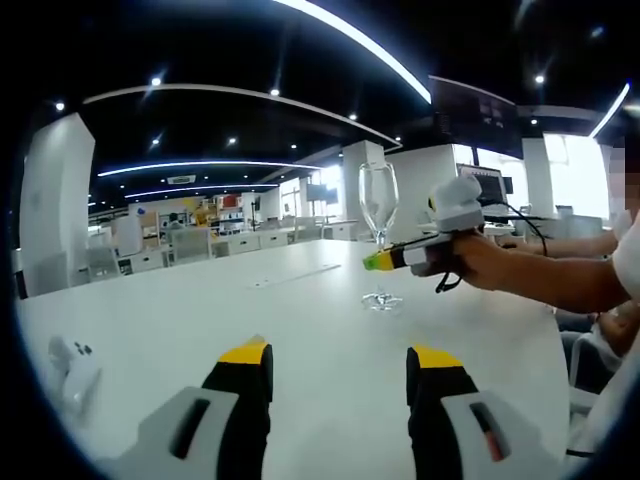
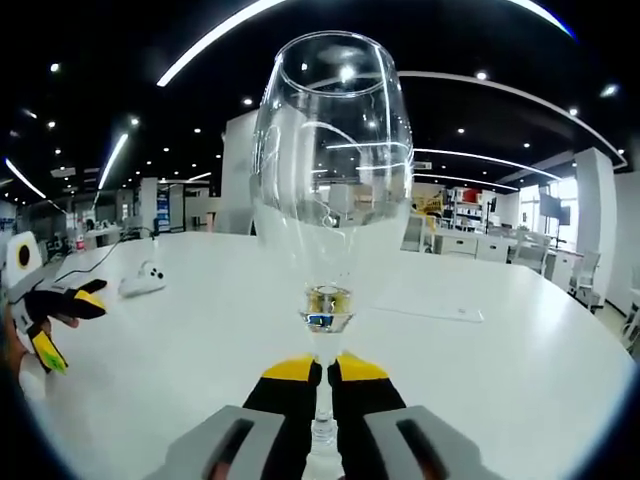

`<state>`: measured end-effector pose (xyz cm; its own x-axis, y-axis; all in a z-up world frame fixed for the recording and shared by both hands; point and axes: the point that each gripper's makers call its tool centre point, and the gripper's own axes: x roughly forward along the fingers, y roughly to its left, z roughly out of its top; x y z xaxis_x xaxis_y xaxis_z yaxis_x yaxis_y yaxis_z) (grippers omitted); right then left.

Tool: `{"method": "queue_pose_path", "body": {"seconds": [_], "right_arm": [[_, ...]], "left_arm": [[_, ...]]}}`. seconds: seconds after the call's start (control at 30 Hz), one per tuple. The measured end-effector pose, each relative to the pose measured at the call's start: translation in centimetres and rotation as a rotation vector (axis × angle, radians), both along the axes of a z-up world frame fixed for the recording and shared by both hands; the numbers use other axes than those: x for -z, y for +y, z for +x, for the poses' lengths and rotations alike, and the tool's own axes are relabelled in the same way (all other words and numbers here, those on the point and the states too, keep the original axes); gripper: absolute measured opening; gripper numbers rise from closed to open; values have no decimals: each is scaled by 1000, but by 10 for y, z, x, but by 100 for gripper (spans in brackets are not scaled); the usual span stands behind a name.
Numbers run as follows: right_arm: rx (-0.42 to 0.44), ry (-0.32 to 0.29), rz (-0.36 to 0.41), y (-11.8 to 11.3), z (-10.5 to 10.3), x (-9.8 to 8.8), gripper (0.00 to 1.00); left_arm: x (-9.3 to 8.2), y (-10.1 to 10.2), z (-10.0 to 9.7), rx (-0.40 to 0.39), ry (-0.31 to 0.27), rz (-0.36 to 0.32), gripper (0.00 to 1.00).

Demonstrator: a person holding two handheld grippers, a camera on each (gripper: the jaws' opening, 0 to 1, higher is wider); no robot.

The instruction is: Stand the stemmed glass upright on the table place it in front of you

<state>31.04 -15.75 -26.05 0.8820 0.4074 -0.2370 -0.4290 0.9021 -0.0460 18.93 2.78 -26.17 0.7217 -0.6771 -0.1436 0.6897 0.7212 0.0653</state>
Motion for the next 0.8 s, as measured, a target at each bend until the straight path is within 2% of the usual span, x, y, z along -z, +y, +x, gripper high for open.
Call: {"method": "queue_pose_path", "body": {"seconds": [0.8], "right_arm": [[29, 1, -10, -6, 29, -1, 9]], "left_arm": [[1, -1, 1, 3, 5, 3, 54]]}}
